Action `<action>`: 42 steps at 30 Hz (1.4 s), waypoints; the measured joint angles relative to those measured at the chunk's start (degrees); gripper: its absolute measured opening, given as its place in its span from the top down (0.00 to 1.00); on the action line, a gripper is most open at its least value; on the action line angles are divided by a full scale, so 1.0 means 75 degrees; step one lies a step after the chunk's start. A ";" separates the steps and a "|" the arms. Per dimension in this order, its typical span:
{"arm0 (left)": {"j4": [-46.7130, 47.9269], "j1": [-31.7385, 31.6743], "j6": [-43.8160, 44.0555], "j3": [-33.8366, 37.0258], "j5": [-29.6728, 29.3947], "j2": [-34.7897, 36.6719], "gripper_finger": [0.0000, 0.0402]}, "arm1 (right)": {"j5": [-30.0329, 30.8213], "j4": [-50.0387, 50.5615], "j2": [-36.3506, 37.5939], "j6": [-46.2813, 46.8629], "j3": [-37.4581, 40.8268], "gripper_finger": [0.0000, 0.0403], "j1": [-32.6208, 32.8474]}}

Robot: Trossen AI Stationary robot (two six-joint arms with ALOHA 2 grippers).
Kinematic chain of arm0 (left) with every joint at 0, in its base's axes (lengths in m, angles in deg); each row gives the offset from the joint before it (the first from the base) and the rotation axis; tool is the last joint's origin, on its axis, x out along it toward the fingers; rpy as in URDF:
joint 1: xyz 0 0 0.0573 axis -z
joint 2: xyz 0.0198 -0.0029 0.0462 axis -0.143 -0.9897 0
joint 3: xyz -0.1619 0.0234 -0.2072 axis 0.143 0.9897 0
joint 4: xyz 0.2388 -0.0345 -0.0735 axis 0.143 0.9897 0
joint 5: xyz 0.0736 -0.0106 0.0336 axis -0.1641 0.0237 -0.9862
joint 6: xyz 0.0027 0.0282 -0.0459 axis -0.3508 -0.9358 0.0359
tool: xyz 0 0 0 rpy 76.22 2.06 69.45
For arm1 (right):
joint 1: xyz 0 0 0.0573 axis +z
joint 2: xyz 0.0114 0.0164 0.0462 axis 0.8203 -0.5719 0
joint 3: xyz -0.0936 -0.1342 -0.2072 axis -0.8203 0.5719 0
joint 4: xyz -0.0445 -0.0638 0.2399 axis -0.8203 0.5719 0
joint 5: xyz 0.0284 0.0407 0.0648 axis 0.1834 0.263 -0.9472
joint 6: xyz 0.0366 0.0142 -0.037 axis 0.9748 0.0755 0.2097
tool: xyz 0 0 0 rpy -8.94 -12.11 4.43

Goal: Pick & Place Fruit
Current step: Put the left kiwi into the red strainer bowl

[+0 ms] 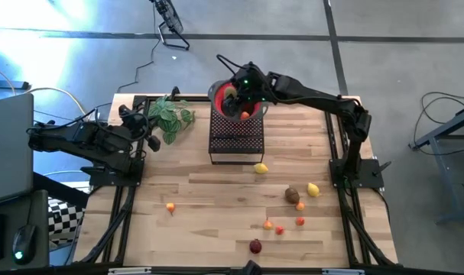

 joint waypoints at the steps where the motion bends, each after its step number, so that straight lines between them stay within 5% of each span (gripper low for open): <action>1: 0.0002 0.0001 0.0086 0.0000 0.0000 0.0000 1.00 | 0.0003 0.0020 -0.0011 -0.0065 0.0000 0.41 -0.0027; 42: 0.0102 0.0003 0.0138 0.0000 0.0017 -0.0003 1.00 | 0.0318 -0.0075 -0.0758 -0.2112 0.0006 0.41 -0.0140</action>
